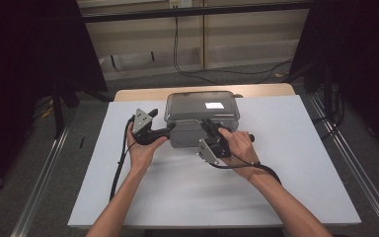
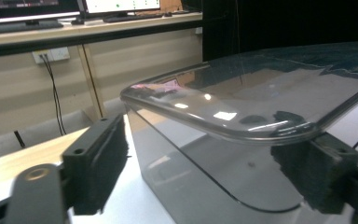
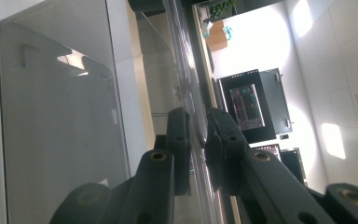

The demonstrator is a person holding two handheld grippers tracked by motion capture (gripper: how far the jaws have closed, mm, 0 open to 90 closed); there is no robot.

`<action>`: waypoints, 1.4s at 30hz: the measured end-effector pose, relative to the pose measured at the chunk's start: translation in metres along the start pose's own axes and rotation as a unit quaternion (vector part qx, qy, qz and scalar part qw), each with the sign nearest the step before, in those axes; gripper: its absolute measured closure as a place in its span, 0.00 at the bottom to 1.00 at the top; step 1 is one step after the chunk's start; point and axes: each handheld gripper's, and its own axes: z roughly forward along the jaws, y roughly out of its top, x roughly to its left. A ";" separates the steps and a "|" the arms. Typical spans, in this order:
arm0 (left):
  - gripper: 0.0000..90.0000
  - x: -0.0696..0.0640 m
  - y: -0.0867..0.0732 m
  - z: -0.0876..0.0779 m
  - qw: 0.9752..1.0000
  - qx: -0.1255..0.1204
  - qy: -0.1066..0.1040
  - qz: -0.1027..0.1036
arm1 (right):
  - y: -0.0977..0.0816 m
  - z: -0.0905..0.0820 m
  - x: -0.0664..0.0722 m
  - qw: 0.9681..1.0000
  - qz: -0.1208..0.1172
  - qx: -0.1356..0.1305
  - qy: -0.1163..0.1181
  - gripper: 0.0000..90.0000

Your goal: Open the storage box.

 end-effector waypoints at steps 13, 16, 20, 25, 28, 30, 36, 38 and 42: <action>0.27 -0.001 0.002 0.003 1.000 -0.001 -0.002 0.007 | -0.005 0.001 -0.004 0.998 0.060 0.002 -0.001 0.66; 0.27 -0.001 0.003 0.005 1.000 0.000 -0.002 0.010 | -0.010 0.000 -0.005 0.996 0.086 0.002 -0.004 0.59; 0.27 -0.002 0.003 0.005 1.000 0.003 -0.003 0.012 | -0.019 -0.001 -0.009 0.990 0.141 -0.003 0.002 0.51; 0.26 -0.001 0.003 0.005 1.000 0.001 -0.005 0.004 | -0.033 -0.004 -0.014 0.977 0.214 -0.003 0.012 0.40; 0.26 0.000 0.003 0.005 1.000 0.000 -0.003 0.008 | -0.042 -0.006 -0.017 0.967 0.252 -0.003 0.018 0.35; 0.25 0.001 0.003 0.005 1.000 0.001 -0.003 0.005 | -0.047 -0.007 -0.018 0.962 0.273 -0.009 0.022 0.33; 0.25 0.003 0.006 0.003 1.000 -0.009 -0.002 -0.002 | -0.066 -0.007 -0.023 0.939 0.341 -0.012 0.036 0.27; 0.25 0.004 0.006 0.003 1.000 -0.013 -0.003 -0.002 | -0.072 -0.007 -0.025 0.930 0.364 -0.011 0.042 0.26; 0.26 0.005 0.008 0.002 1.000 -0.016 0.001 0.000 | -0.079 -0.007 -0.028 0.923 0.382 -0.014 0.045 0.27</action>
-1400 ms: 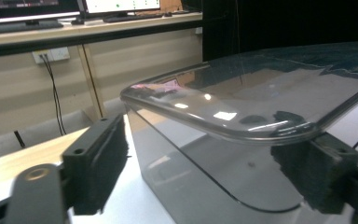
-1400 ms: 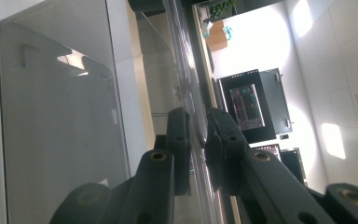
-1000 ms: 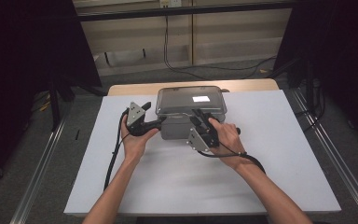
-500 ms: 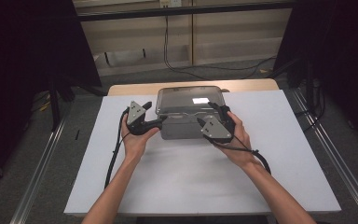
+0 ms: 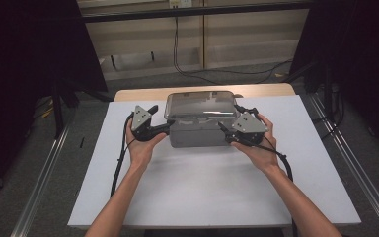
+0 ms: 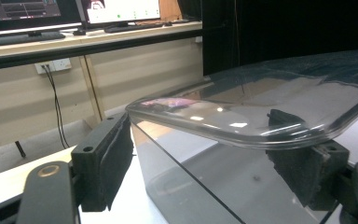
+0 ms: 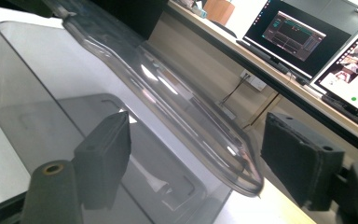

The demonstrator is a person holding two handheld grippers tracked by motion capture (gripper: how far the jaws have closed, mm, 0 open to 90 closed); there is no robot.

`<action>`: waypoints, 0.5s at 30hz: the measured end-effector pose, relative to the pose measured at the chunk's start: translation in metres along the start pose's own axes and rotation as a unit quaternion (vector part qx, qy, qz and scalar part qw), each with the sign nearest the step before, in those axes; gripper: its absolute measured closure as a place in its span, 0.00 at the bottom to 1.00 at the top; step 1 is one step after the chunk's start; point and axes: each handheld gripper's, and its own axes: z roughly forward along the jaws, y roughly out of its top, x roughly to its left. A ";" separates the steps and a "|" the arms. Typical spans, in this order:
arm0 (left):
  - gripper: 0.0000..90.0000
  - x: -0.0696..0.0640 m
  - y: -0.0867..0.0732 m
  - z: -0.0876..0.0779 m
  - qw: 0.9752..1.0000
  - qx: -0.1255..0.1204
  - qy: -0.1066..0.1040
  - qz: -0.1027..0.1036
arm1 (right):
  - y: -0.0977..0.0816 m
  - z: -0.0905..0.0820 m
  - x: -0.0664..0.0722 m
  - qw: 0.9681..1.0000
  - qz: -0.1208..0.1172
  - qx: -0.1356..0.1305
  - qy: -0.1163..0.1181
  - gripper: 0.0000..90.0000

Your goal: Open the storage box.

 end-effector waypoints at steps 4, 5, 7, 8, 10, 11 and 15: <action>0.26 0.001 0.003 0.000 1.000 -0.002 -0.002 0.002 | -0.003 0.001 -0.006 1.000 0.020 -0.007 0.010 0.28; 0.26 0.001 0.003 0.000 1.000 -0.002 -0.003 0.003 | -0.003 0.002 -0.007 1.000 0.026 -0.009 0.011 0.28; 0.26 0.002 0.004 0.000 1.000 -0.002 -0.005 0.006 | -0.005 0.003 -0.009 0.999 0.029 -0.008 0.016 0.29; 0.26 0.003 0.005 0.000 1.000 -0.001 -0.005 0.010 | -0.006 0.004 -0.010 0.999 0.029 -0.006 0.018 0.29; 0.26 0.003 0.005 0.000 1.000 -0.001 -0.005 0.010 | -0.006 0.006 -0.012 0.999 0.039 -0.008 0.024 0.28; 0.26 0.003 0.006 0.000 1.000 -0.001 -0.005 0.011 | -0.007 0.006 -0.014 0.999 0.040 -0.007 0.024 0.28; 0.26 0.005 0.007 0.001 1.000 -0.005 -0.007 0.009 | -0.007 0.008 -0.019 0.998 0.053 -0.006 0.030 0.29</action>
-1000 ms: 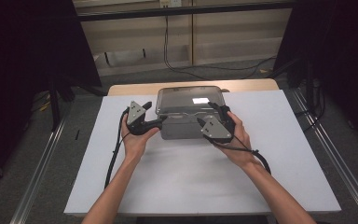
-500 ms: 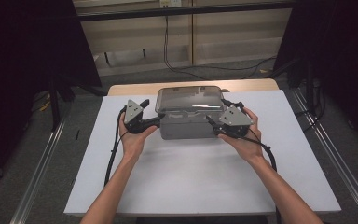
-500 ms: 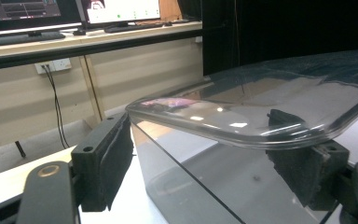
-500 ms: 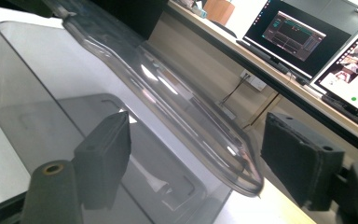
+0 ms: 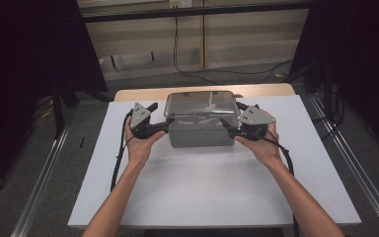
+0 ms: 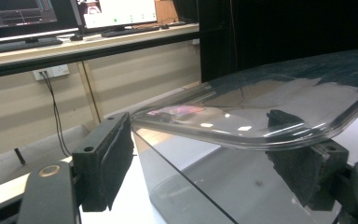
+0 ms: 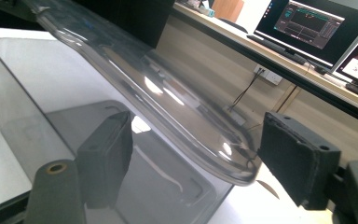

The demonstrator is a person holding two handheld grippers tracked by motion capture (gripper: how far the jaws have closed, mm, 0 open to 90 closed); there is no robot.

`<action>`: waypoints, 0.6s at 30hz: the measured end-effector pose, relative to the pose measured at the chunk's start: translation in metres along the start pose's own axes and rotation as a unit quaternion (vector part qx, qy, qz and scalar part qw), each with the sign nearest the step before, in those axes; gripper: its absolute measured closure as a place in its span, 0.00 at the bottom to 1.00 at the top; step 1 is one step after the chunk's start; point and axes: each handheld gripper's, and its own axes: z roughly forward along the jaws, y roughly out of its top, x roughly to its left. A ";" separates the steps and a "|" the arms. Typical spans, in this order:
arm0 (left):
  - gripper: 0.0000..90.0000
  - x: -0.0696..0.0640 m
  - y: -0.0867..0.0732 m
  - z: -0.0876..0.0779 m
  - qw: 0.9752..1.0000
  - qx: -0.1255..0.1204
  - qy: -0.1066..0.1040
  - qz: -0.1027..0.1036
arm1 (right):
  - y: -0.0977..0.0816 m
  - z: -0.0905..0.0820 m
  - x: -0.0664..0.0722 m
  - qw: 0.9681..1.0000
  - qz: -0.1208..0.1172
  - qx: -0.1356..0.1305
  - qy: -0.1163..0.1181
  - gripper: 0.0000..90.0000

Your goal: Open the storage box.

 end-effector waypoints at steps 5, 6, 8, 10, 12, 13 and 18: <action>0.26 0.002 0.002 0.001 1.000 0.000 0.001 0.000 | 0.000 0.001 -0.009 1.000 0.017 -0.007 0.000 0.31; 0.26 0.002 0.003 0.001 1.000 -0.002 0.002 0.001 | 0.000 0.002 -0.011 1.000 0.024 -0.010 0.002 0.33; 0.26 0.003 0.004 0.003 1.000 -0.005 0.000 0.003 | 0.000 0.003 -0.013 1.000 0.028 -0.011 0.007 0.33; 0.27 0.003 0.006 0.004 1.000 -0.005 -0.002 0.008 | 0.001 0.006 -0.014 1.000 0.024 -0.009 0.012 0.35; 0.27 0.003 0.008 0.005 1.000 -0.007 -0.003 0.008 | 0.002 0.008 -0.015 0.999 0.028 -0.010 0.016 0.36; 0.27 0.003 0.008 0.006 1.000 -0.009 -0.002 0.004 | 0.003 0.008 -0.015 0.999 0.028 -0.011 0.017 0.36; 0.31 0.005 0.008 0.008 1.000 -0.002 -0.007 0.007 | 0.003 0.009 -0.018 0.999 0.034 -0.014 0.021 0.42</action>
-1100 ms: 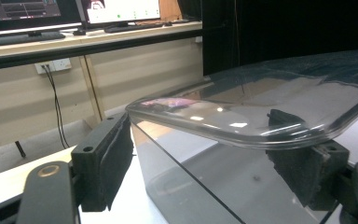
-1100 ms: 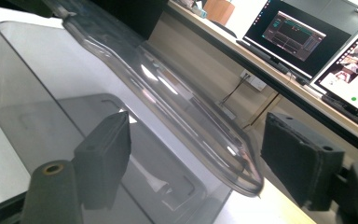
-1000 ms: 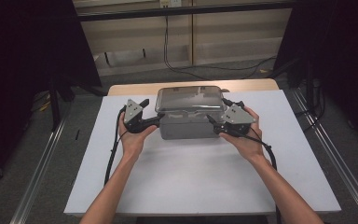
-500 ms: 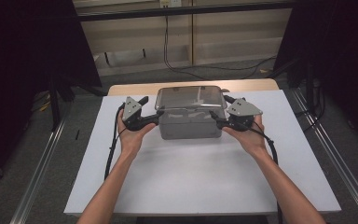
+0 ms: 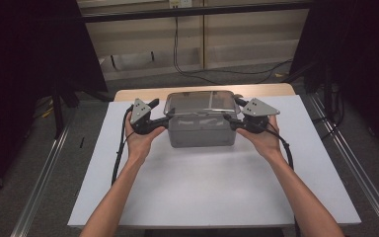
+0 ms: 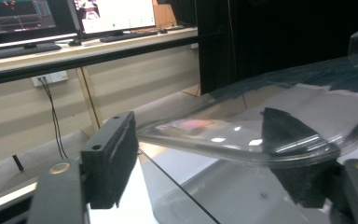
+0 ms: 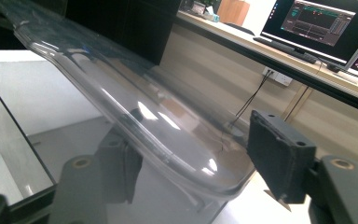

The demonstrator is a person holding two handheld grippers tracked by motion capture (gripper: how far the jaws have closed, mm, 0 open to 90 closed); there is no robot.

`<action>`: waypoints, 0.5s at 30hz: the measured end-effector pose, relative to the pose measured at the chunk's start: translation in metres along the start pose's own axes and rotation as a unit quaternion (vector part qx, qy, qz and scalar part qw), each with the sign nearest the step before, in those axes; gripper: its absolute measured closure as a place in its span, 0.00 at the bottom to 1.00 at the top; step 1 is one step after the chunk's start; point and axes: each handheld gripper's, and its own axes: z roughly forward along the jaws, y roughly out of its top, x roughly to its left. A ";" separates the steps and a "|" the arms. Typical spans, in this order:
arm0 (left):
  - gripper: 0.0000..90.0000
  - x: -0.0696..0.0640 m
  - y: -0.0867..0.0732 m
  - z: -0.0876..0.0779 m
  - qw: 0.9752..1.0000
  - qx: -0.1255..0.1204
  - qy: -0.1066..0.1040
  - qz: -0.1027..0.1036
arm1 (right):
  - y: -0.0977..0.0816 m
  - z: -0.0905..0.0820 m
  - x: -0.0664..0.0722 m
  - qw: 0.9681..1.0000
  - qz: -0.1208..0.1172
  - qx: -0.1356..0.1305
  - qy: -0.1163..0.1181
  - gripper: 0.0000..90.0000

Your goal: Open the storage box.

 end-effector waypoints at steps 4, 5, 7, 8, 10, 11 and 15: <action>0.33 -0.001 0.001 0.001 1.000 -0.005 -0.002 -0.002 | 0.000 0.001 -0.002 1.000 0.000 -0.005 0.002 0.45; 0.34 -0.001 0.001 0.001 1.000 -0.003 -0.004 0.001 | 0.000 0.001 -0.002 1.000 0.001 -0.007 0.001 0.46; 0.37 -0.001 0.003 0.002 1.000 -0.008 -0.006 0.000 | 0.000 0.001 -0.004 1.000 0.002 -0.011 0.001 0.48; 0.37 -0.001 0.003 0.002 1.000 -0.007 -0.009 0.000 | 0.001 0.001 -0.004 1.000 0.004 -0.013 0.000 0.49; 0.39 0.000 0.005 0.003 1.000 -0.010 -0.008 0.006 | 0.001 0.001 -0.006 1.000 0.009 -0.018 0.000 0.50; 0.41 0.000 0.006 0.003 1.000 -0.011 -0.012 0.008 | 0.001 0.001 -0.007 1.000 0.010 -0.020 0.000 0.52; 0.46 0.000 0.007 0.006 1.000 -0.012 -0.019 0.015 | 0.001 0.001 -0.010 1.000 0.016 -0.024 0.000 0.56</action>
